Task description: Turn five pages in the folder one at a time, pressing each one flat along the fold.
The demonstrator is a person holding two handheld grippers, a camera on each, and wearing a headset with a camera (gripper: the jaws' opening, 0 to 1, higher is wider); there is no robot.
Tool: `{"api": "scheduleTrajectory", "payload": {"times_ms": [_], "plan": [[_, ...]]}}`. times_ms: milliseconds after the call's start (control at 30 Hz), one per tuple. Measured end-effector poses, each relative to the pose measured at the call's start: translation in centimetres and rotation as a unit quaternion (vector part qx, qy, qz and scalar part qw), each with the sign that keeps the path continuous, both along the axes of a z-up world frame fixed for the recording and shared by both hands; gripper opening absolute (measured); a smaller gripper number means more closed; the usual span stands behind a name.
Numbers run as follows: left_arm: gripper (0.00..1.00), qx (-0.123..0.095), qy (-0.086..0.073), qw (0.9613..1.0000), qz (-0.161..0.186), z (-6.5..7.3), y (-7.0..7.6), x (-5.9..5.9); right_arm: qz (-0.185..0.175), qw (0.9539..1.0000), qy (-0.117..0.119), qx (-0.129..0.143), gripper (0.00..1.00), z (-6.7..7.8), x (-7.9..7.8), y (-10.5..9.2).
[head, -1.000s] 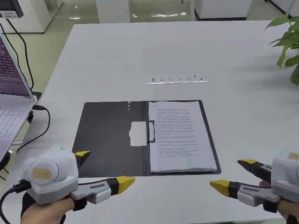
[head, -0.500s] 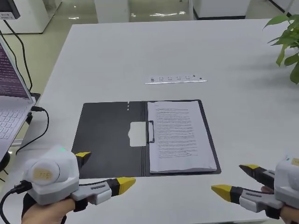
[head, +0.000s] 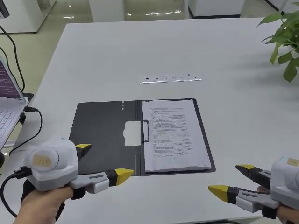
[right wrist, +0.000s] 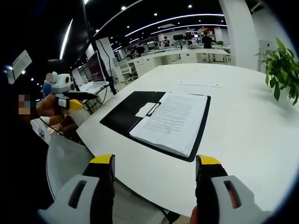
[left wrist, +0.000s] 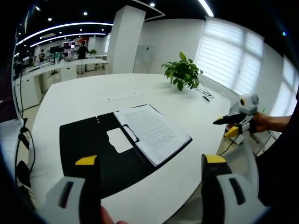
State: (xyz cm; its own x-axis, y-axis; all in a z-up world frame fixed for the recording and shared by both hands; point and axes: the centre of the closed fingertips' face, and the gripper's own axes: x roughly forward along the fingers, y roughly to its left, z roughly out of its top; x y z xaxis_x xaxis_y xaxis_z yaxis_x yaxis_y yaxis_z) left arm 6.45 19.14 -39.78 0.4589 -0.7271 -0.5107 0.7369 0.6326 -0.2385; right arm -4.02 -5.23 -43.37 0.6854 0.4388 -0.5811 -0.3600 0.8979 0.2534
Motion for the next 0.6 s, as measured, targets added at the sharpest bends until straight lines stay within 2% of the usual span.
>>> {"api": "scheduleTrajectory", "payload": {"times_ms": [233, 400, 600], "plan": [[0.88, 0.001, -0.001, 0.9998, -0.018, -0.3, -1.7, 0.5, -0.001, 1.0000, 0.001, 0.000, 0.68, 0.0, 0.0, -0.2], [0.88, 0.001, -0.002, 0.9993, -0.037, -0.6, -3.4, 1.0, -0.003, 1.0000, -0.002, 0.000, 0.68, 0.1, 0.1, -0.4], [0.87, 0.006, 0.004, 0.9980, -0.062, -1.6, -5.7, 1.6, -0.001, 1.0000, 0.002, 0.001, 0.68, -0.1, 0.1, -0.4]]}}
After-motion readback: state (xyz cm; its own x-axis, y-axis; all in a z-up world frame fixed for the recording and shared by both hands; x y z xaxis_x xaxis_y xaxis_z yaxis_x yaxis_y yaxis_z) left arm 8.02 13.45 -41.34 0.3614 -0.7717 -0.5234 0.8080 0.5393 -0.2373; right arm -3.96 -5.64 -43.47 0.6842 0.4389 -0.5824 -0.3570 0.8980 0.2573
